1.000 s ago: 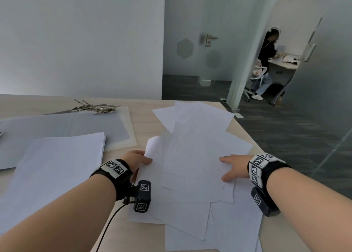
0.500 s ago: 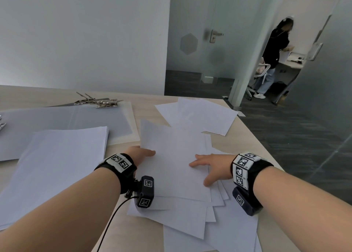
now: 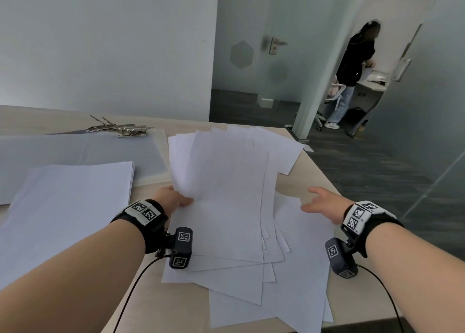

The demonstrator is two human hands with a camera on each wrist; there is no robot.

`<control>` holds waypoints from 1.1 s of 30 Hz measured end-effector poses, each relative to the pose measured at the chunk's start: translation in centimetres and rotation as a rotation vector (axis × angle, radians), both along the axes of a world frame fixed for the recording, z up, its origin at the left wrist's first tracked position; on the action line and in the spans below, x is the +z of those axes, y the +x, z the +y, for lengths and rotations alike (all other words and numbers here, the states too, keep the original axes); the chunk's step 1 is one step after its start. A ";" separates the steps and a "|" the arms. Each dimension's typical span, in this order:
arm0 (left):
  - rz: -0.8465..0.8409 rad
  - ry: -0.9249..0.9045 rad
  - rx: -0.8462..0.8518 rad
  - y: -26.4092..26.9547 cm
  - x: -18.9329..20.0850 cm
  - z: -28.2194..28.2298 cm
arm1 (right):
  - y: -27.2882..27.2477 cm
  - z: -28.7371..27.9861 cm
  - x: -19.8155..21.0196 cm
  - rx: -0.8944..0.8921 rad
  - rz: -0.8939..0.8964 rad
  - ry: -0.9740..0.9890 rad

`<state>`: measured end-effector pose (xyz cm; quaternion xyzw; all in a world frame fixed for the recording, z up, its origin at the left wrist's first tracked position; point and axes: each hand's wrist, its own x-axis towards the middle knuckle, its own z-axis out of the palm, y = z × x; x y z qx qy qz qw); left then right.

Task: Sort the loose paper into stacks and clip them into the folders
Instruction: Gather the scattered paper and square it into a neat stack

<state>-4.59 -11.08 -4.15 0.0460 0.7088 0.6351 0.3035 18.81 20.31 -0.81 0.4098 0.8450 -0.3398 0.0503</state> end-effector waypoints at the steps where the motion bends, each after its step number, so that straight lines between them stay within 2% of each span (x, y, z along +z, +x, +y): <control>1: -0.005 0.020 0.010 0.1 0.0 -0.1 | 0.1 0.0 -0.1 0.011 -0.002 -0.001; 4: -0.015 0.047 0.028 0.3 -0.2 -0.2 | 0.0 -0.6 -0.4 0.083 -0.053 0.037; 8: -0.008 0.040 0.057 0.3 -0.3 -0.1 | -0.9 -1.4 -0.8 0.161 -0.158 0.206; 14: 0.014 -0.001 0.040 -0.1 -0.7 -0.1 | -3.2 -1.2 -0.9 0.158 -0.274 0.314; 23: 0.045 -0.050 -0.002 -1.3 -1.8 0.2 | -6.0 -1.8 -0.2 0.138 -0.344 0.271; 33: 0.049 -0.068 -0.015 -1.6 -2.1 0.2 | -4.8 -2.6 0.6 0.227 -0.314 0.236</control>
